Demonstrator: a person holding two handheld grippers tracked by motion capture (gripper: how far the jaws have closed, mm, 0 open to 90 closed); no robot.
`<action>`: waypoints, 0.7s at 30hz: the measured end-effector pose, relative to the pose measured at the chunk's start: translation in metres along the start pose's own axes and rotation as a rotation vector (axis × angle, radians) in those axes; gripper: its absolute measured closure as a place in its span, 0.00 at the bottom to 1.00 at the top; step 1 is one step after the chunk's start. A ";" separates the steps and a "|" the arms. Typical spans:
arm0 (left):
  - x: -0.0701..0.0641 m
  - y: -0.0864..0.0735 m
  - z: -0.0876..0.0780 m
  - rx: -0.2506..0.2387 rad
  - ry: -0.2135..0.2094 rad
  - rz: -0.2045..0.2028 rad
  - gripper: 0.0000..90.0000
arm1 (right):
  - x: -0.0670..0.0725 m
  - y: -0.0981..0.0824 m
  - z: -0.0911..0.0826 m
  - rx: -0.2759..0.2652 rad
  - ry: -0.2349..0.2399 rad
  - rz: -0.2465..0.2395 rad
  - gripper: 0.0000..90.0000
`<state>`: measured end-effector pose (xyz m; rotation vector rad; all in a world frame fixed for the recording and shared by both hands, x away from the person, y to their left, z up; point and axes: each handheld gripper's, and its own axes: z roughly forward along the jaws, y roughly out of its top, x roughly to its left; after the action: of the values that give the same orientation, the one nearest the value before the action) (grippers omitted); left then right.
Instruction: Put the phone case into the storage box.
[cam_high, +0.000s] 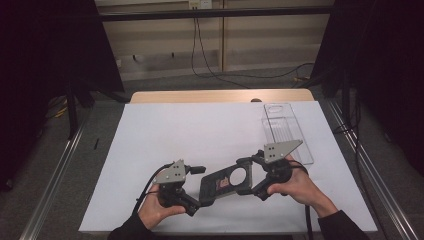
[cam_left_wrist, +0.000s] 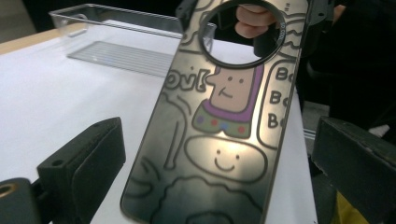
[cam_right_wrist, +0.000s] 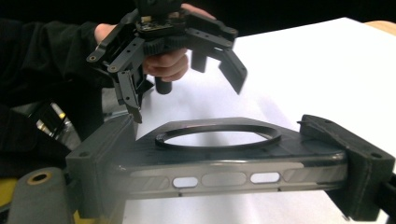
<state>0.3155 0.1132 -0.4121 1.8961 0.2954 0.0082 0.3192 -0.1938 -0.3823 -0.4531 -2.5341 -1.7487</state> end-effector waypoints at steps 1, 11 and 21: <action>0.001 0.000 -0.001 -0.003 0.015 -0.008 0.03 | 0.000 0.000 -0.001 -0.001 -0.009 0.005 0.13; 0.000 -0.003 -0.017 0.001 0.186 0.019 0.05 | -0.005 0.002 -0.012 -0.033 -0.099 0.033 0.13; 0.001 -0.013 -0.039 -0.059 0.295 0.006 0.03 | -0.010 0.001 -0.021 -0.048 -0.202 0.070 0.13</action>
<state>0.3077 0.1538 -0.4113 1.8358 0.4844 0.2996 0.3261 -0.2152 -0.3752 -0.7479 -2.5739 -1.8280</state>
